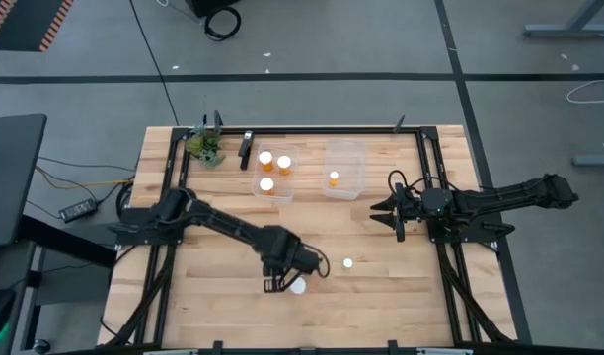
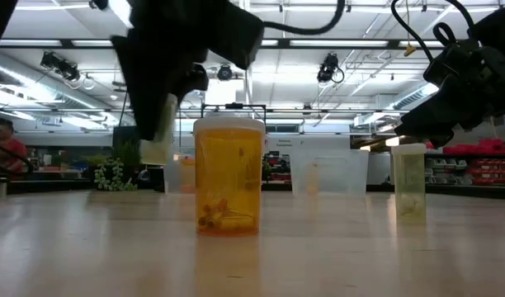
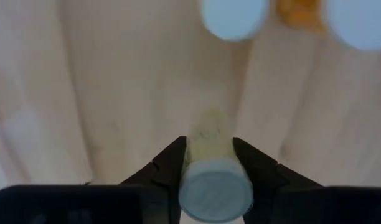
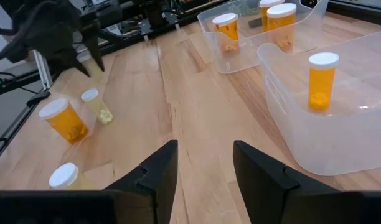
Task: Pick and place medicine bottles into bin by pill shape (circle, oval)
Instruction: Put the small yellow pill bottle in the right transparent bin
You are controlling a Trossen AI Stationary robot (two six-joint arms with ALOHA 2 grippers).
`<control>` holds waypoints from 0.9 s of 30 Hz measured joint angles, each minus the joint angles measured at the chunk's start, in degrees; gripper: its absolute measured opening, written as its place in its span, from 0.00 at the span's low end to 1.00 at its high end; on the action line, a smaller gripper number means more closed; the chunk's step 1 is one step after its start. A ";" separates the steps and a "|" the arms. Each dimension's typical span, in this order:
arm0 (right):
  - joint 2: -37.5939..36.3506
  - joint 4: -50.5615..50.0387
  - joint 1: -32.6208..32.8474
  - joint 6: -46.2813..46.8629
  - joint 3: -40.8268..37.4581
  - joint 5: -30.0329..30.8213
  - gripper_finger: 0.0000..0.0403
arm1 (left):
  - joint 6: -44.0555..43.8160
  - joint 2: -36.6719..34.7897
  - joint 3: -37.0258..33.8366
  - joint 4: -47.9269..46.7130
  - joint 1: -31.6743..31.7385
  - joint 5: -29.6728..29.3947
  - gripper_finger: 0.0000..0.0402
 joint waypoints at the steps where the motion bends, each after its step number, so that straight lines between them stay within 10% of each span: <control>1: 0.02 0.02 0.00 0.00 0.00 0.01 0.40 | 0.85 0.00 0.00 0.13 0.78 -0.06 0.29; 27: 0.01 0.02 0.00 0.00 0.00 0.01 0.40 | 19.81 0.00 0.00 24.62 10.92 -3.69 0.30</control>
